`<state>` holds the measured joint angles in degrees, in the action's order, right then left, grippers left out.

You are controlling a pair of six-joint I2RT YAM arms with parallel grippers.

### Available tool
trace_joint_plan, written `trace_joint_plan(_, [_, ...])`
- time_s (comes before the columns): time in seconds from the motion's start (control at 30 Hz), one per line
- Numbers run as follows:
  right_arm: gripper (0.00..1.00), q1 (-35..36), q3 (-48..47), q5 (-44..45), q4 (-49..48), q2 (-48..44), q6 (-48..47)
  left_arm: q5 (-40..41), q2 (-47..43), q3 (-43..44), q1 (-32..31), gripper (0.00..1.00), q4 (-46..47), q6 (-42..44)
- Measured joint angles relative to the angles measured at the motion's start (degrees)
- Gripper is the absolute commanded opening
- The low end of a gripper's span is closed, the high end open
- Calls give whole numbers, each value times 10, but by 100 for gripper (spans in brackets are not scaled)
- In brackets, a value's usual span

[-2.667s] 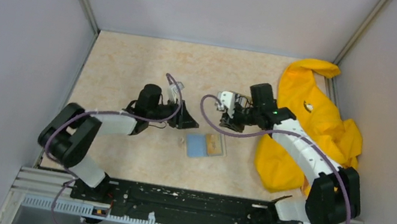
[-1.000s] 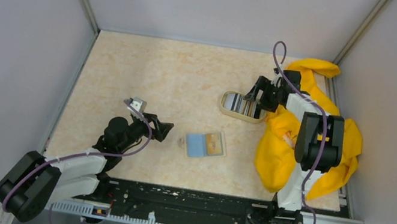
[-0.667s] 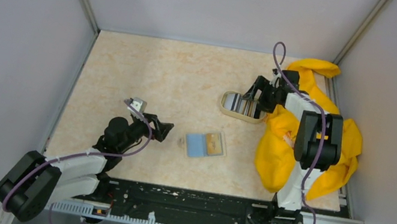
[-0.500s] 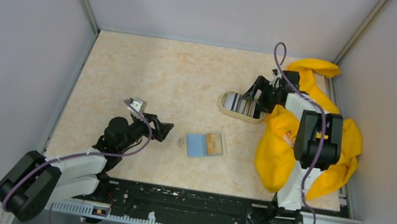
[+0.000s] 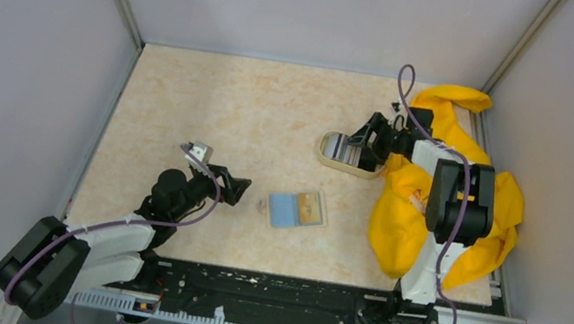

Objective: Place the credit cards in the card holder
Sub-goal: Pick up the credit card from the storage box.

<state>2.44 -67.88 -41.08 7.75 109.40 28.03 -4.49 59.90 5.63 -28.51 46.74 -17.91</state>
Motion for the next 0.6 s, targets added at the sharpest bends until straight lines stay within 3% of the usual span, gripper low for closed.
trace_joint_plan(0.3, [77,0,8,-57,-43,37,21,0,4,0,-1,99,0,0])
trace_joint_plan(0.6, [73,0,8,-60,-43,37,17,0,5,0,-3,99,0,1])
